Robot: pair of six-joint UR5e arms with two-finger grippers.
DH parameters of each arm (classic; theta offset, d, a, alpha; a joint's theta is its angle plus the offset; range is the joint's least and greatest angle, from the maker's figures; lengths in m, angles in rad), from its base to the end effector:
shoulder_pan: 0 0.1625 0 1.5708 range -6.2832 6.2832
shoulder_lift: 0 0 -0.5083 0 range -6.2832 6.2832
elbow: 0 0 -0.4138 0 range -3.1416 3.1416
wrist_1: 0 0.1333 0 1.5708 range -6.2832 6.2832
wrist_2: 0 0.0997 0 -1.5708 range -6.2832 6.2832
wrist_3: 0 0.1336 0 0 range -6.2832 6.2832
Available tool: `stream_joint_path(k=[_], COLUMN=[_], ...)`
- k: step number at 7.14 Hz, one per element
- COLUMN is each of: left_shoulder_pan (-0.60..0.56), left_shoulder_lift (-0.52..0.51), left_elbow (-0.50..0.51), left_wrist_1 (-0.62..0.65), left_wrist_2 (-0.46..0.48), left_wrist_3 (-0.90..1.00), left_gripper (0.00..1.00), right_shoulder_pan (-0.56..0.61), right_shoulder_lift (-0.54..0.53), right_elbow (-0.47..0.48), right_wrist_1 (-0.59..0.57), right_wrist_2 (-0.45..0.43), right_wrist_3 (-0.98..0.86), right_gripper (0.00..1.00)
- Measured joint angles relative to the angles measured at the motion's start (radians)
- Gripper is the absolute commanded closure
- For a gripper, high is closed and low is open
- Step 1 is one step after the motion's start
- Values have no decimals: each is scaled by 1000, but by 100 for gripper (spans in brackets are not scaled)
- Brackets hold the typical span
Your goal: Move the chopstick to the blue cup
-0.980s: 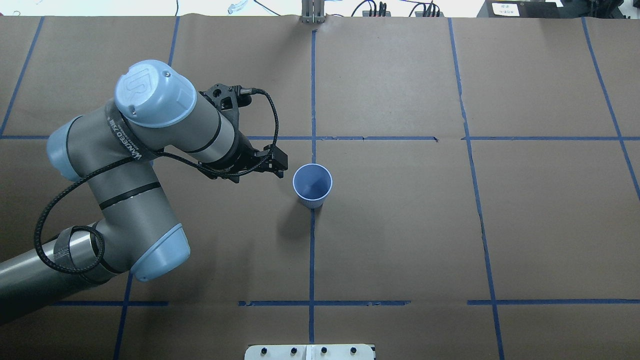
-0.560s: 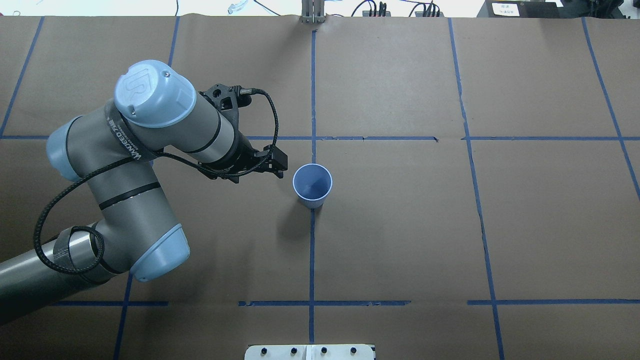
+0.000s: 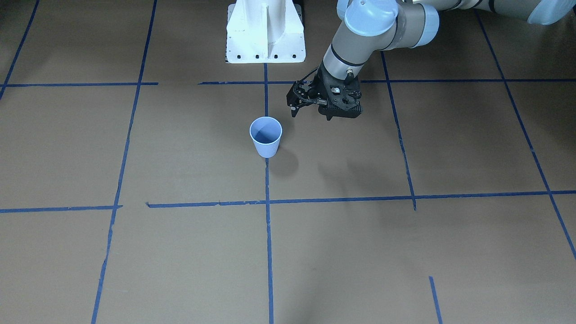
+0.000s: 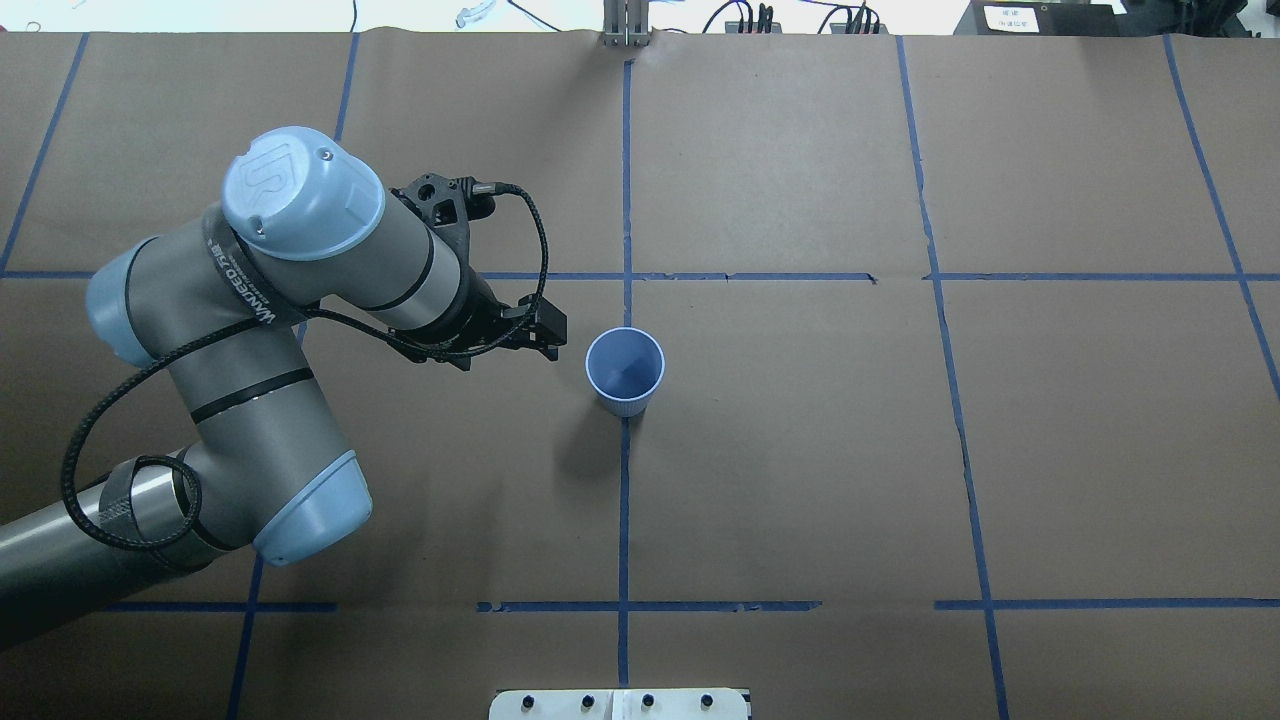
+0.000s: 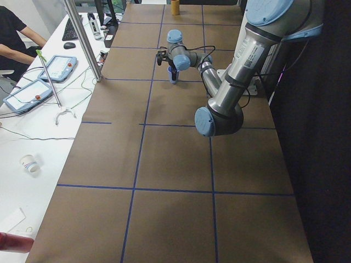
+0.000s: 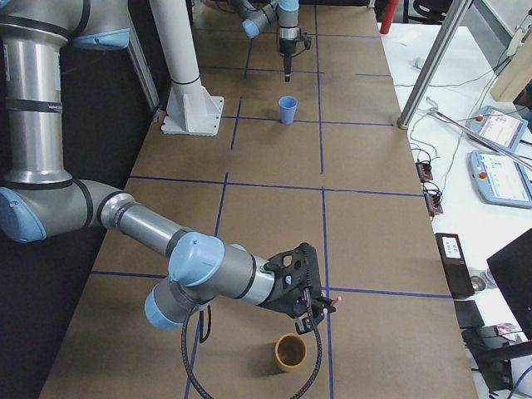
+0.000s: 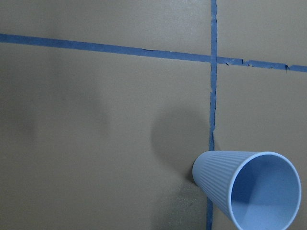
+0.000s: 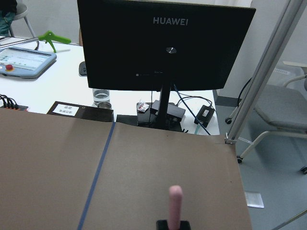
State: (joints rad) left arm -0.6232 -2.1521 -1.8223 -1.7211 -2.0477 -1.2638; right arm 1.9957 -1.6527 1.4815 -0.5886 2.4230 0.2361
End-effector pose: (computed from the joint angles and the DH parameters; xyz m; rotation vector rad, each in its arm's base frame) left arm 0.5358 -0.4737 0.2640 0.0411 1.0551 -0.0519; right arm 0.2354 -0.4408 0.7279 0.8303 -0.7266 0.2476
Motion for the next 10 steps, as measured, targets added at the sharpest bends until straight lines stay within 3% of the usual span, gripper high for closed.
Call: stream_joint_path(k=[3,6,8,10], left_shoulder_pan=[-8,-46,-107,-179], left_shoulder_lift=[2,46,107,151], left_elbow=[-20,-32,-46,-48], left_wrist_1=[0,-5,-8,-9], left_wrist_2=[0,-8,-46,-117], left_wrist_3=[0,26,130,220], left_gripper=[0,0,0,0], right_shoulder_pan=[-253,-605,-860,-1132], right_shoulder_lift=[82,284,402,466], right_elbow=[200,323,402,487], right_wrist_1=[-63,-59,-67,-142], right_wrist_2=[67,24,-180,-476], right_wrist_3=[300,622,808,870], right_gripper=[99,99,99,100])
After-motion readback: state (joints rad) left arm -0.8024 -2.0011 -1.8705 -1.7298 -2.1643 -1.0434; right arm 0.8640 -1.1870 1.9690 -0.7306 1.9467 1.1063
